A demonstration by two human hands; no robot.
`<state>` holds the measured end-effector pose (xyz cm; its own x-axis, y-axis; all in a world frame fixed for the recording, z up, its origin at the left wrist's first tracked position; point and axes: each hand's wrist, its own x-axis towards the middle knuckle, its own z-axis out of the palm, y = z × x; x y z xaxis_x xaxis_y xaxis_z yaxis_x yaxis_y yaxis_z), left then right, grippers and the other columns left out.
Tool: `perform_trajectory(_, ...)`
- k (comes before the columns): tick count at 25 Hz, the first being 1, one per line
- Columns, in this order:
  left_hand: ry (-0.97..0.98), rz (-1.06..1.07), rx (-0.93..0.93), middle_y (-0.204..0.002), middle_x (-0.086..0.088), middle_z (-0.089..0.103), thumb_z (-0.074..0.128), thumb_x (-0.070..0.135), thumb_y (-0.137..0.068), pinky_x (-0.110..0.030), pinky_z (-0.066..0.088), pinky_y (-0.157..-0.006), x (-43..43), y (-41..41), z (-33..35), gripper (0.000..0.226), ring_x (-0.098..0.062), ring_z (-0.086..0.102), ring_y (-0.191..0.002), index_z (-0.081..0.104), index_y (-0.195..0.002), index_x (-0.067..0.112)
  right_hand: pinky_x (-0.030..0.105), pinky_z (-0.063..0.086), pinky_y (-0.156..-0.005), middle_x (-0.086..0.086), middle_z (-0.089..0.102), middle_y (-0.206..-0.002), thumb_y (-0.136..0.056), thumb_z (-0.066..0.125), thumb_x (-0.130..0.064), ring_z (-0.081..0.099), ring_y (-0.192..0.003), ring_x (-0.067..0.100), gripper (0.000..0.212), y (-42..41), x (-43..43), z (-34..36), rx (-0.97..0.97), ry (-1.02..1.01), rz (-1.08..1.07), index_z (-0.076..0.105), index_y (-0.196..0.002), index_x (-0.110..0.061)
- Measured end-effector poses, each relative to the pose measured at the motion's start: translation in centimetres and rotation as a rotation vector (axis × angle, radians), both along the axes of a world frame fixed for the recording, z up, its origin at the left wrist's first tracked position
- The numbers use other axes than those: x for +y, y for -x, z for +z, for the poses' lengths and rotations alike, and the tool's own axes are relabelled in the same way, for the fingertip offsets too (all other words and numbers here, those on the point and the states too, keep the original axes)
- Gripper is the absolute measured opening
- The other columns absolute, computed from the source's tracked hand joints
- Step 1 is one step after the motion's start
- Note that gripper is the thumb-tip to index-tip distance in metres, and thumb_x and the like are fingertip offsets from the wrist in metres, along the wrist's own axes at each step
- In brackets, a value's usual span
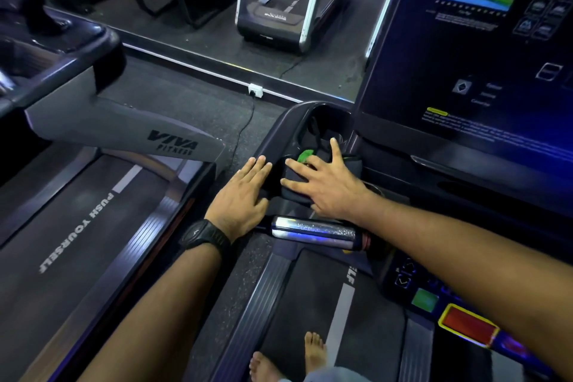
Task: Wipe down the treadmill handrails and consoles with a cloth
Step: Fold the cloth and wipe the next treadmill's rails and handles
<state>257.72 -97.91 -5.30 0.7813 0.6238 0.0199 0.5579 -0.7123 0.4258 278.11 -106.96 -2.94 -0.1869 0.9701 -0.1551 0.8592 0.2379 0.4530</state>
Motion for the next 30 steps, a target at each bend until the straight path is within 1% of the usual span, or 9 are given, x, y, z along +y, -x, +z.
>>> perform_trajectory(2, 0.002, 0.009, 0.007, -0.164, -0.002, 0.015, 0.035, 0.025, -0.076, -0.026, 0.004, -0.123, -0.1, 0.1, 0.1, 0.081, -0.014, 0.006, -0.152, 0.025, -0.155, 0.013, 0.074, 0.026, -0.106, 0.005, 0.005, -0.167, -0.092, 0.054, -0.052, 0.008, -0.151, 0.036, 0.078, -0.5, 0.4, 0.4, -0.017, 0.066, 0.023, 0.014, -0.158, -0.039)
perform_trajectory(3, -0.005, 0.013, 0.018, -0.164, -0.002, 0.014, 0.035, 0.025, -0.076, -0.025, 0.004, -0.123, -0.1, 0.2, 0.1, 0.081, -0.013, 0.006, -0.152, 0.025, -0.156, 0.014, 0.069, 0.032, -0.104, 0.005, 0.003, -0.168, -0.095, 0.050, -0.047, 0.007, -0.152, 0.038, 0.074, -1.1, 0.0, 0.5, -0.022, 0.081, 0.060, 0.013, -0.158, -0.038)
perform_trajectory(6, -0.036, 0.014, 0.034, -0.164, -0.002, 0.015, 0.035, 0.026, -0.075, -0.022, 0.003, -0.121, -0.5, 0.3, 0.3, 0.082, -0.012, 0.006, -0.152, 0.025, -0.156, 0.012, 0.066, 0.038, -0.100, 0.008, 0.012, -0.167, -0.098, 0.042, -0.036, 0.022, -0.149, 0.041, 0.063, -4.1, -2.4, 0.3, -0.073, 0.069, 0.222, 0.021, -0.157, -0.035)
perform_trajectory(8, -0.037, 0.031, 0.032, -0.164, -0.002, 0.016, 0.036, 0.026, -0.076, -0.020, 0.003, -0.120, -0.6, 0.2, 0.4, 0.082, -0.012, 0.007, -0.152, 0.026, -0.155, 0.013, 0.066, 0.039, -0.099, 0.009, 0.019, -0.166, -0.097, 0.034, -0.033, 0.030, -0.145, 0.041, 0.059, -3.7, -2.0, -0.1, -0.108, 0.018, 0.212, 0.028, -0.156, -0.035)
perform_trajectory(12, -0.058, 0.022, 0.048, -0.164, -0.002, 0.014, 0.037, 0.028, -0.077, -0.019, 0.001, -0.119, -0.7, 0.0, 0.5, 0.082, -0.012, 0.005, -0.152, 0.023, -0.156, 0.013, 0.068, 0.032, -0.106, 0.008, 0.003, -0.168, -0.100, 0.040, -0.045, 0.016, -0.150, 0.039, 0.064, -1.2, 0.9, 0.2, -0.050, 0.040, 0.110, 0.016, -0.158, -0.035)
perform_trajectory(15, -0.034, 0.028, 0.045, -0.164, -0.001, 0.014, 0.035, 0.028, -0.077, -0.021, 0.002, -0.120, -0.7, 0.3, 0.3, 0.082, -0.011, 0.005, -0.152, 0.023, -0.156, 0.014, 0.066, 0.035, -0.103, 0.004, 0.009, -0.168, -0.094, 0.044, -0.063, 0.018, -0.151, 0.036, 0.072, -3.6, -1.3, 0.1, 0.001, 0.067, 0.182, 0.021, -0.157, -0.037)
perform_trajectory(17, -0.032, 0.028, 0.033, -0.164, 0.000, 0.014, 0.035, 0.027, -0.076, -0.023, 0.004, -0.121, -0.6, 0.5, 0.3, 0.082, -0.011, 0.005, -0.152, 0.024, -0.156, 0.014, 0.065, 0.035, -0.104, 0.002, 0.011, -0.168, -0.096, 0.044, -0.061, 0.020, -0.151, 0.034, 0.066, -3.2, -1.3, 0.3, -0.059, 0.091, 0.174, 0.024, -0.156, -0.040)
perform_trajectory(22, -0.036, 0.005, 0.032, -0.164, -0.003, 0.015, 0.038, 0.025, -0.078, -0.024, 0.006, -0.121, -0.7, 0.4, 0.5, 0.080, -0.014, 0.006, -0.152, 0.025, -0.156, 0.011, 0.054, 0.030, -0.112, 0.001, -0.004, -0.169, -0.101, 0.045, -0.043, 0.008, -0.154, 0.029, 0.064, -4.0, -3.1, 1.5, -0.069, 0.200, 0.161, 0.014, -0.157, -0.041)
perform_trajectory(30, -0.014, -0.008, 0.051, -0.165, -0.002, 0.010, 0.053, 0.015, -0.088, -0.029, 0.008, -0.124, -1.0, 0.4, 1.0, 0.076, -0.013, 0.001, -0.152, 0.019, -0.157, 0.013, 0.056, 0.024, -0.115, 0.002, -0.004, -0.169, -0.105, 0.037, -0.027, 0.003, -0.155, 0.027, 0.058, -4.3, -4.4, 2.2, -0.079, 0.284, 0.094, 0.014, -0.157, -0.041)
